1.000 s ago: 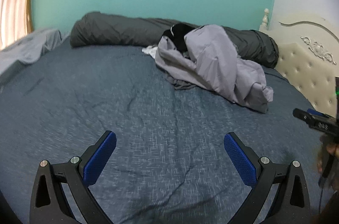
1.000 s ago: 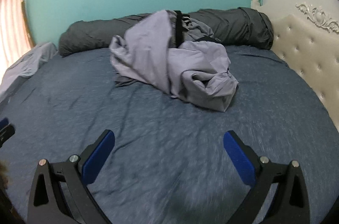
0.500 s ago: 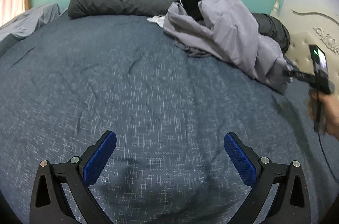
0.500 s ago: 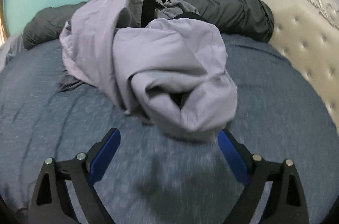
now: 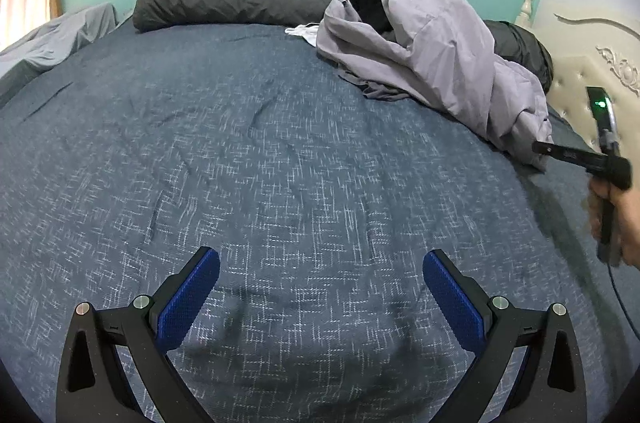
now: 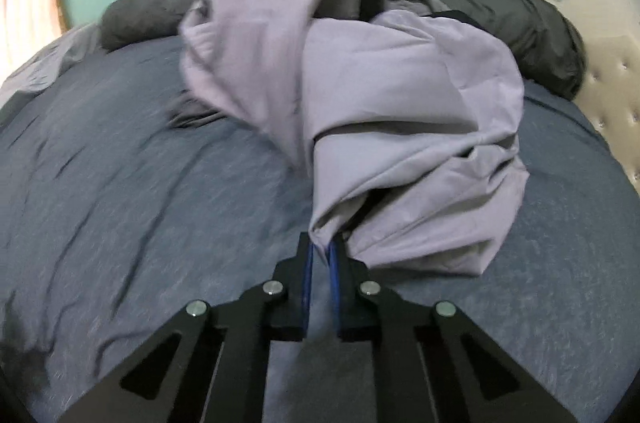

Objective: Fold clothes
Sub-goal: 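Lift the grey garment with the right tool and shake it loose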

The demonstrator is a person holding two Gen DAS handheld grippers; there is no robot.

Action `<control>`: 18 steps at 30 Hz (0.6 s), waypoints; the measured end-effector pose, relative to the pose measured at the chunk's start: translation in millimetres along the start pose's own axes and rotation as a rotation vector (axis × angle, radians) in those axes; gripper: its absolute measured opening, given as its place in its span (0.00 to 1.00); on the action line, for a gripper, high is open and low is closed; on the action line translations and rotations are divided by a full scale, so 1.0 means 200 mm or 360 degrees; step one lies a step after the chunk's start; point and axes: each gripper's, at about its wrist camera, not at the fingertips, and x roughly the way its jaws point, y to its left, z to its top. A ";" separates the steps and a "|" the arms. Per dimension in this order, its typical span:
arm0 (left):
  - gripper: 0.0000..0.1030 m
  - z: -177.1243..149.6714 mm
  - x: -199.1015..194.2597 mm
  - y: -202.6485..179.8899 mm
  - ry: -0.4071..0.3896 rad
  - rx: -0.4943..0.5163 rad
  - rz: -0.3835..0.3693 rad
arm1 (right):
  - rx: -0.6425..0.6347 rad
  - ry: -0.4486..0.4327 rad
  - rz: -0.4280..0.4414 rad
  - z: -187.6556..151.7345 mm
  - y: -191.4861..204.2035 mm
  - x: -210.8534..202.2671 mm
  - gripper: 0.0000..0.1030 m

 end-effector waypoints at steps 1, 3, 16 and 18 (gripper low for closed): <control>1.00 0.00 -0.01 0.00 0.0000 -0.0007 -0.0005 | -0.0011 0.0001 0.0024 -0.02 0.01 -0.03 0.00; 1.00 -0.01 -0.03 0.01 -0.0007 -0.0017 -0.0011 | -0.0059 0.0007 0.0064 -0.05 0.04 -0.08 0.00; 1.00 0.01 -0.01 0.09 -0.0009 -0.0052 0.0007 | 0.0095 -0.0044 -0.0249 0.15 0.02 -0.09 0.66; 1.00 0.01 0.01 0.10 -0.0001 -0.0047 0.0006 | 0.0092 -0.0071 -0.0293 0.23 0.02 -0.05 0.66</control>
